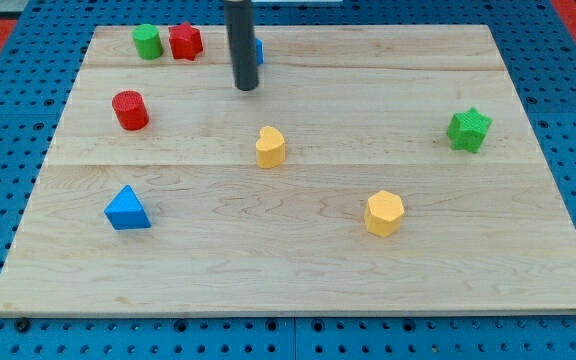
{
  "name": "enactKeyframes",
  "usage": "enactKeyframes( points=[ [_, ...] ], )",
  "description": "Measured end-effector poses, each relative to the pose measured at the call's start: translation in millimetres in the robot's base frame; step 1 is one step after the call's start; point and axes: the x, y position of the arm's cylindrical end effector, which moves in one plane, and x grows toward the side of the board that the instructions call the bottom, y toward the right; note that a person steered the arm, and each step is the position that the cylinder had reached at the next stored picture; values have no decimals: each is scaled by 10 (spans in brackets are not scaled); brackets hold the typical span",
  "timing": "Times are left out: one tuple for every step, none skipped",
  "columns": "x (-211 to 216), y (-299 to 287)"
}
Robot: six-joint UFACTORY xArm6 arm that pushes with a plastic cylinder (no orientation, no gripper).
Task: Drag the red circle below the red star
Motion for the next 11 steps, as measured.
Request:
enactKeyframes(
  points=[
    [-452, 72],
    [-526, -77],
    [-464, -62],
    [483, 115],
    [1169, -476],
    [1290, -1431],
    [651, -1477],
    [391, -1472],
    [582, -1741],
    [221, -1796],
    [-40, -1536]
  ],
)
